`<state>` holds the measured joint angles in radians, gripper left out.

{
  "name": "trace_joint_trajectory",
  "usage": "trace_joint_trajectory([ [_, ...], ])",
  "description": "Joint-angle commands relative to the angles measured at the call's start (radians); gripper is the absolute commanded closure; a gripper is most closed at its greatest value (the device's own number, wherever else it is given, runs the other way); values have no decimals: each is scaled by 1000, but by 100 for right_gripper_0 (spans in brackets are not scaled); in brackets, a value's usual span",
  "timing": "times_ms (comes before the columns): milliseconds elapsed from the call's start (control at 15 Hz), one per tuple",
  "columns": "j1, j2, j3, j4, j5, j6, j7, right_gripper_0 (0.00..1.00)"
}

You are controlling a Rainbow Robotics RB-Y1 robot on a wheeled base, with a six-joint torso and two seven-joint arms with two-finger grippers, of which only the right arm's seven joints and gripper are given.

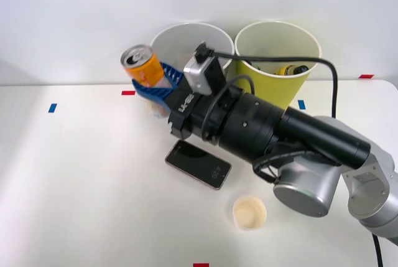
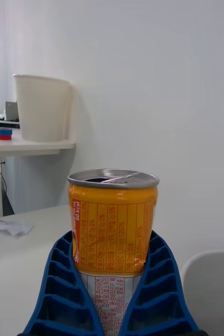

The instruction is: Put cans in the gray bin, plastic bottles in the light green bin

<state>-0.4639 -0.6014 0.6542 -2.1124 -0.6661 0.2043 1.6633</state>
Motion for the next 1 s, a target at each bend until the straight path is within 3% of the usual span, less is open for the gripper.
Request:
trace_joint_trajectory([
  [67,-35,-1,-84,0,-62,47,-20,100],
  [267,-88,35,-154,49,-62,159,-33,100],
  [533,-248,143,-156,330,-15,115,-40,100],
  [1000,-378,238,-162,591,102,104,-56,100],
])
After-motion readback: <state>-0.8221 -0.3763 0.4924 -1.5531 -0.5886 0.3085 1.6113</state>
